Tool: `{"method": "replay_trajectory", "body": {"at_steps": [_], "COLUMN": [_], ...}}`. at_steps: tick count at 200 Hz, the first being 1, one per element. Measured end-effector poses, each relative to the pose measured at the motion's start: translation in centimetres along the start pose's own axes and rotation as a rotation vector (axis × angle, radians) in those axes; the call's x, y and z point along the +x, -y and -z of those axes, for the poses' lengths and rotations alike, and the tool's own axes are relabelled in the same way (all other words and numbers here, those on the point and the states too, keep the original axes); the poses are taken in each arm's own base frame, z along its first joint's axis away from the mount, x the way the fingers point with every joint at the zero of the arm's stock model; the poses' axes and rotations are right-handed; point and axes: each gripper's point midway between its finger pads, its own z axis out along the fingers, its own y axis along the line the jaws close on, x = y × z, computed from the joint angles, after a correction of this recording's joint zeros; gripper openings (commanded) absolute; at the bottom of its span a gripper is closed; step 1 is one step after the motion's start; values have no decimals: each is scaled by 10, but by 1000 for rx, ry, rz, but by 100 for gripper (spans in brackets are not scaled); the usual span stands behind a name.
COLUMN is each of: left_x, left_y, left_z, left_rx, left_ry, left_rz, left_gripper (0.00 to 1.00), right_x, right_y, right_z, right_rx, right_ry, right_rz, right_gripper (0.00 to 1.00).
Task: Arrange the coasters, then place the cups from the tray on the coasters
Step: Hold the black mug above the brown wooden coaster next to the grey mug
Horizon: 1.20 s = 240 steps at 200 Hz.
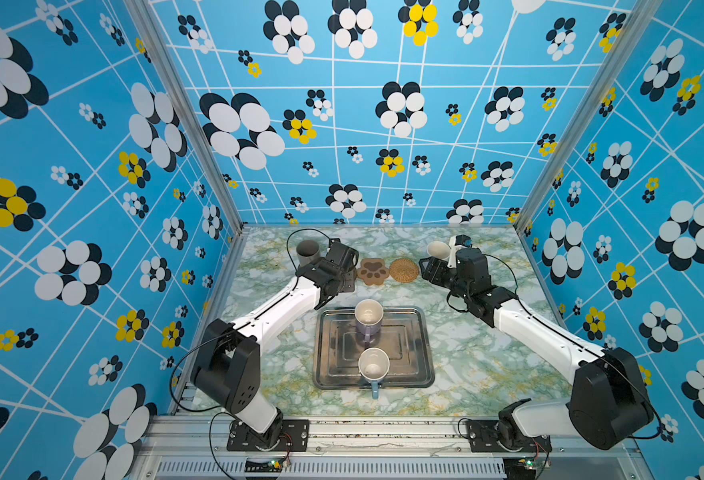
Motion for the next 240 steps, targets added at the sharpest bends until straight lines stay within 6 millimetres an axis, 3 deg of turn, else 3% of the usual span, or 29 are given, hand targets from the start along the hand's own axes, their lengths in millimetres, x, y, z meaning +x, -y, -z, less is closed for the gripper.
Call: {"method": "replay_trajectory", "body": {"at_steps": [43, 99, 240], "left_x": [-17, -22, -7], "left_y": [-7, -7, -13], "left_z": [-36, -70, -101], "left_rx": [-21, -22, -46], "left_ry": [5, -11, -56], "left_rz": [22, 27, 24], "left_gripper": [0, 0, 0], "right_x": [2, 18, 16], "right_y": [5, 13, 9], "right_z": [-4, -19, -22], "right_rx": [10, 30, 14], "right_ry": [-8, -58, -65], "right_rz": [-7, -8, -20], "right_gripper": [76, 75, 75]}}
